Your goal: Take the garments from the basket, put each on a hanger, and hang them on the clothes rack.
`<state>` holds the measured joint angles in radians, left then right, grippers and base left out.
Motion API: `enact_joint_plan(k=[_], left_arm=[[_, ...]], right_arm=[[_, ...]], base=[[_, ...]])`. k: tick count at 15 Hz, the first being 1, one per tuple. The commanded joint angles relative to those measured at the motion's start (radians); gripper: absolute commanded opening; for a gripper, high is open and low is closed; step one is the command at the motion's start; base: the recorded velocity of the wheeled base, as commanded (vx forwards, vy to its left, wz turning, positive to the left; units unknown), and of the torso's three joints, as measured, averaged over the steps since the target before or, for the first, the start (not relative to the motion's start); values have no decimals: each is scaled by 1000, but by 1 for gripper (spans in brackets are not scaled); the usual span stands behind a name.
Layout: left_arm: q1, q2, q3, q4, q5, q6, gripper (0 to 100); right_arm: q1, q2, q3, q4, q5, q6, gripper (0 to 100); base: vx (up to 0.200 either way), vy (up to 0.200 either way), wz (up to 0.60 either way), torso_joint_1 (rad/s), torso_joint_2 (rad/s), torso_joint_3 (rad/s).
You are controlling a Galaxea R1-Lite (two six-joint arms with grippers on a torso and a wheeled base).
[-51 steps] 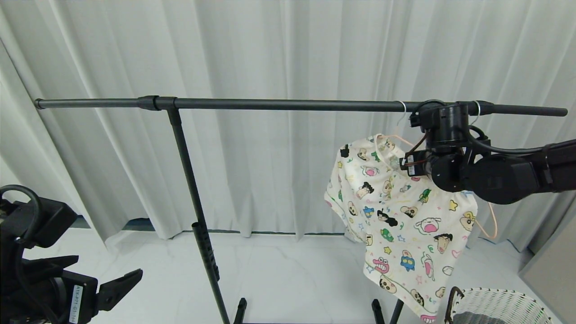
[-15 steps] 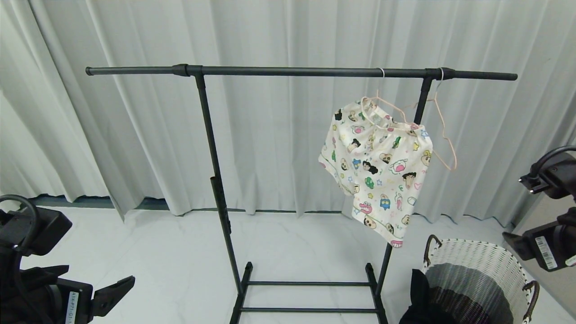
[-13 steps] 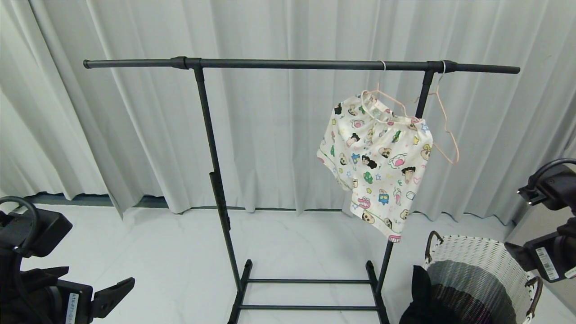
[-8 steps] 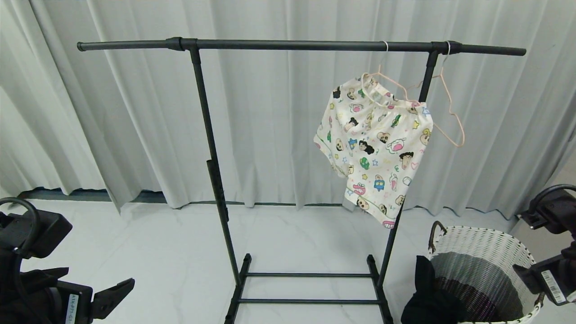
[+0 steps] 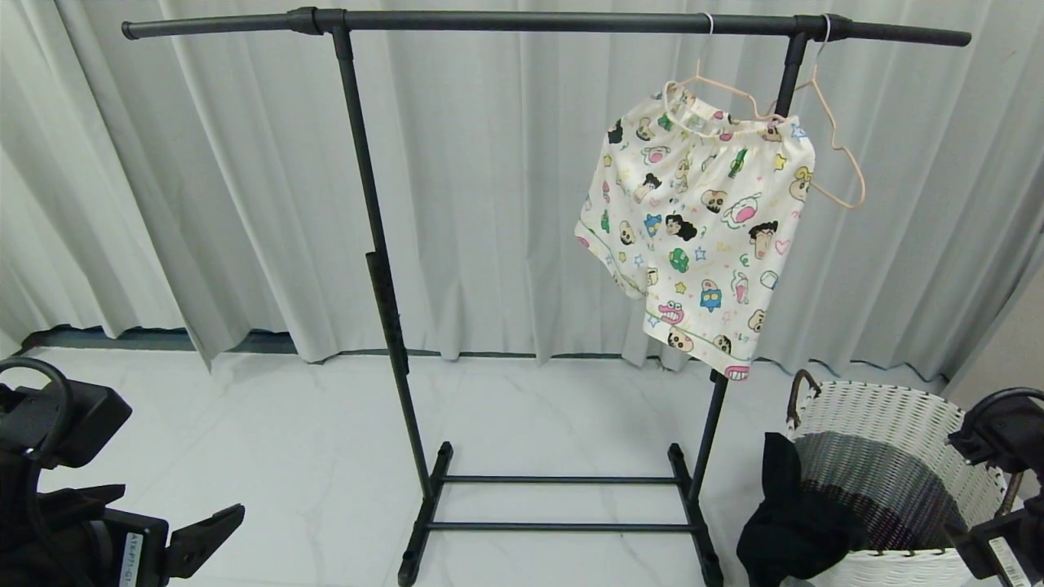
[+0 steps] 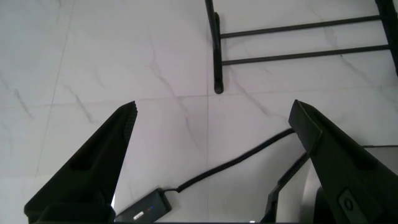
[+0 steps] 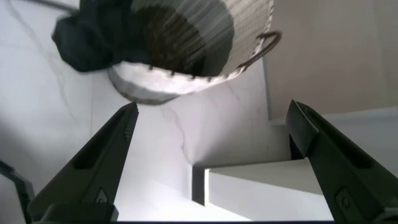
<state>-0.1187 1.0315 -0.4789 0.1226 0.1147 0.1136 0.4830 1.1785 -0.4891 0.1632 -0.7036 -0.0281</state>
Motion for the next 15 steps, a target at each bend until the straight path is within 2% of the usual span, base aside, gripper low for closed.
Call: enact_joint_plan(k=[1,3,5,8,9,11,12,15], left_arm=[[-1,2,0,-1,0,1,100],[-2,10,0,-1,0,1,100],[-9,21,0,-1,-1,1,100],[-45,55,-3,-1,-3,-2,100],[-59,67,-3,-3,-3,-2,100],[-73,93,-7,-8,-3,-2,100],[-75,101,-4,-21,-3,-2,100],[-75,110,-3,-41,-3,-2,100]], right_arm=[[-1,3,24,-1,1,0,100],[-23,4,55,-1,9,0,100],[-80,4,73,-1,92,-4,100],[-188,35,77,-2,265,-12,100],[-213,64,78,-7,289,-18,100],[-222,141,110,-105,296,-26,100],[-228,168,123,-145,306,-50,100],[-302,274,127,-182,414,-190,100]], base=[[0,0,0,-76,310,227],[0,0,0,-34,154,90],[0,0,0,-9,30,23],[200,0,0,-4,10,15],[200,0,0,-2,2,7],[200,0,0,2,7,2],[0,0,0,0,0,0],[0,0,0,0,0,0]])
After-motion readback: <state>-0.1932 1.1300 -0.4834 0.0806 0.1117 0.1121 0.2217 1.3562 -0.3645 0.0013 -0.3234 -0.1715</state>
